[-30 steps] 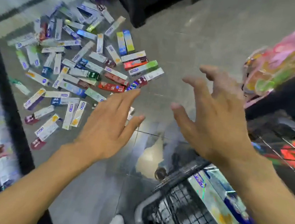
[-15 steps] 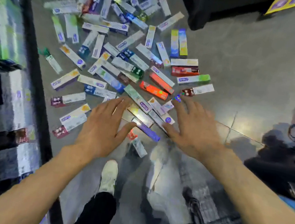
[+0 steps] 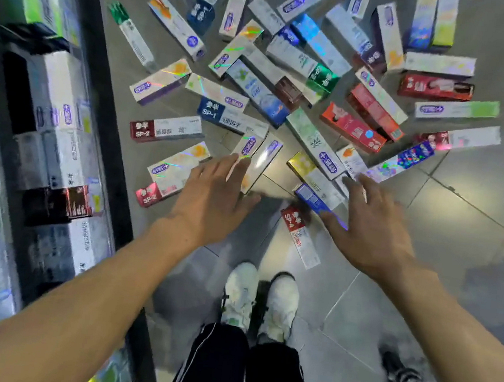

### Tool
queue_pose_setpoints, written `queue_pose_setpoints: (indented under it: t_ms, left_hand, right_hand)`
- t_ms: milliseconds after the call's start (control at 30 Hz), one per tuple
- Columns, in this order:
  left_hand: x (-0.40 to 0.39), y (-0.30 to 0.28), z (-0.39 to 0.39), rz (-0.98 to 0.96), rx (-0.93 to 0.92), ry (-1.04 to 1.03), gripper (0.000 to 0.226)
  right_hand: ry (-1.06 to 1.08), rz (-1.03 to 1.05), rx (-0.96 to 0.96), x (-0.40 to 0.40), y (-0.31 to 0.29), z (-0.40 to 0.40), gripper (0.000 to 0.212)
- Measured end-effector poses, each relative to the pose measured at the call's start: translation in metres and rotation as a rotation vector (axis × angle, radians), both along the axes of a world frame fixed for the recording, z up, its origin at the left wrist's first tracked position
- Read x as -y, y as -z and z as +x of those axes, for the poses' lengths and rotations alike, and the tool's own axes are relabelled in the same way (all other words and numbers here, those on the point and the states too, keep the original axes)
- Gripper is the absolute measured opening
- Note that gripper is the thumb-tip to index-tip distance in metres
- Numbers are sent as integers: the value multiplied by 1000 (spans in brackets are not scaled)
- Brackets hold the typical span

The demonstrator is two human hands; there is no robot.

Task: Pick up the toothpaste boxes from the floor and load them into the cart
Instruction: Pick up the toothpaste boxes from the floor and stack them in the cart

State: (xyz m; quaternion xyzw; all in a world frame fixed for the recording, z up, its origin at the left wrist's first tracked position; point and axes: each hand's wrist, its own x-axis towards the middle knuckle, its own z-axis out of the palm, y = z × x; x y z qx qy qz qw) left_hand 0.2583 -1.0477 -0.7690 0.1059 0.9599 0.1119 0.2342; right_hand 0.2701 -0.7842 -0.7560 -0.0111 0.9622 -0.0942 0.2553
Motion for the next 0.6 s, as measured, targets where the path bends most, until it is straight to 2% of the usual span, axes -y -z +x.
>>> queue_pose_setpoints:
  t_ms: [67, 200, 333, 433, 600]
  left_hand:
    - [7, 34, -4, 8, -5, -29, 83]
    - [23, 116, -14, -8, -10, -71, 81]
    - [39, 194, -20, -14, -11, -145, 80]
    - [42, 243, -18, -19, -13, -170, 70]
    - [20, 304, -4, 8, -94, -64, 63]
  right_hand:
    - [-11, -19, -19, 9, 36, -1, 72]
    - [-34, -67, -10, 31, 118, -9, 75]
    - [-53, -34, 26, 46, 195, -17, 69]
    - [-2, 11, 24, 45, 244, -18, 66]
    - [196, 114, 36, 29, 309, -4, 61]
